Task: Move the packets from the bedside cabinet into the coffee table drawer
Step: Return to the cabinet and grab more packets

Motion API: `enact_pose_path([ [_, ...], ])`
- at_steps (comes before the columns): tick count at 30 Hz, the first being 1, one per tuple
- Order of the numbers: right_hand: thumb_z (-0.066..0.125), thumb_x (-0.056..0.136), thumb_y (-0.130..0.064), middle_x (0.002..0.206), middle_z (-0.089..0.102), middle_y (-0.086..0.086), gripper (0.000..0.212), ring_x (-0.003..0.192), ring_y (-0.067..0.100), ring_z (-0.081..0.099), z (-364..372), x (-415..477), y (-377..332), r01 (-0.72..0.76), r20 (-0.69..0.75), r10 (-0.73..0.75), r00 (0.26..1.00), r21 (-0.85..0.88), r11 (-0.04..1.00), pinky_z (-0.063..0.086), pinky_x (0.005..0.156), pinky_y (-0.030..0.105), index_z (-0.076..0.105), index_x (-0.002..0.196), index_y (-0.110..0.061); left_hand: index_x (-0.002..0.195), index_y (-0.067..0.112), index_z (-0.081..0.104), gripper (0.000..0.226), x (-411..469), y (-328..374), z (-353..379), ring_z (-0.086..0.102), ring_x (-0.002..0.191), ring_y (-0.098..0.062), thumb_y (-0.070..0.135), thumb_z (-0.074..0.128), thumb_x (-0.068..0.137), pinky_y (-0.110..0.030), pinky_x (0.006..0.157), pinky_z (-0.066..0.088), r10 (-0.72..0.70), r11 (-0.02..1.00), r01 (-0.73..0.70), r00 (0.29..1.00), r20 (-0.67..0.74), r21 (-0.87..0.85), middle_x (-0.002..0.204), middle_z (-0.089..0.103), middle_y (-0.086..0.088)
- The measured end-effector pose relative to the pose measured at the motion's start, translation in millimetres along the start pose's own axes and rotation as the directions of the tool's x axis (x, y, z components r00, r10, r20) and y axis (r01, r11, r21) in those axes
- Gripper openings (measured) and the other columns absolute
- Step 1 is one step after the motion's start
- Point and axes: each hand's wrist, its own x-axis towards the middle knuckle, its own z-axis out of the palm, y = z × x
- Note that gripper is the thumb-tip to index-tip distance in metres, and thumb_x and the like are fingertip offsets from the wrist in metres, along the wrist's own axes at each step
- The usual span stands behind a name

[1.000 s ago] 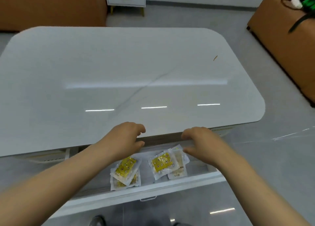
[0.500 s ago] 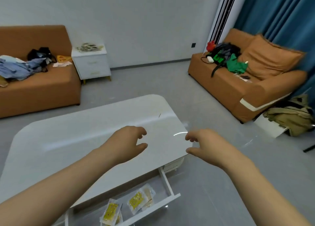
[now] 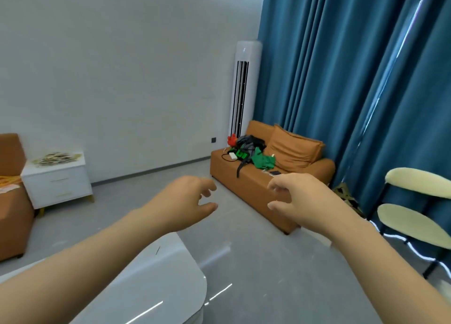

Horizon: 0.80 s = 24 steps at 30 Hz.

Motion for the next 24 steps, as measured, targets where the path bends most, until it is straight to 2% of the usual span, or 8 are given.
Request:
enact_pose_path([
  [5,0.065,0.085,-0.041,0.116,0.061,-0.012,0.036,0.108,0.008,0.055,-23.7,14.4,62.2,-0.069,-0.104,0.068,0.992,-0.007,0.998,0.049,0.09,0.028,0.058,0.119,-0.031,0.117,0.027,0.06,0.031,66.9,43.5,-2.5,0.059,0.1,-0.004,0.039,0.058,0.088,-0.024,0.086,0.051,0.119,0.992,-0.122,0.989,-0.091,-0.028,0.111,0.065,0.013],
  [10,0.065,0.085,-0.041,0.117,0.061,-0.011,0.035,0.108,0.009,0.055,-34.0,59.6,116.6,-0.127,-0.117,0.119,0.986,-0.065,0.99,0.047,0.089,0.024,0.059,0.118,-0.03,0.117,0.025,0.061,0.03,150.2,57.3,10.9,0.059,0.1,-0.006,0.036,0.059,0.088,-0.026,0.086,0.051,0.195,0.978,-0.202,0.973,-0.121,-0.048,0.111,0.065,0.011],
  [15,0.063,0.085,-0.041,0.117,0.061,-0.013,0.033,0.102,0.006,0.054,-44.0,138.4,159.0,-0.145,-0.163,0.126,0.979,-0.11,0.983,0.041,0.083,0.019,0.059,0.116,-0.03,0.122,0.024,0.06,0.037,248.1,46.7,20.6,0.058,0.103,-0.007,0.036,0.06,0.087,-0.023,0.088,0.049,0.22,0.966,-0.24,0.959,-0.18,-0.093,0.115,0.064,0.01],
  [19,0.062,0.087,-0.039,0.119,0.061,-0.012,0.033,0.108,0.007,0.055,-43.3,212.7,176.9,-0.131,-0.158,0.115,0.981,-0.098,0.987,0.046,0.092,0.024,0.059,0.118,-0.029,0.123,0.023,0.06,0.037,320.4,26.9,16.1,0.058,0.105,-0.008,0.033,0.06,0.087,-0.024,0.089,0.049,0.213,0.968,-0.231,0.964,-0.16,-0.101,0.117,0.064,0.009],
  [24,0.063,0.088,-0.037,0.118,0.061,-0.012,0.033,0.107,0.005,0.055,-30.2,292.3,202.9,-0.103,-0.165,0.089,0.982,-0.08,0.991,0.046,0.092,0.022,0.059,0.119,-0.028,0.121,0.024,0.06,0.036,398.6,-4.2,20.3,0.059,0.101,-0.006,0.035,0.059,0.087,-0.021,0.083,0.047,0.203,0.973,-0.219,0.962,-0.183,-0.078,0.114,0.065,0.011],
])
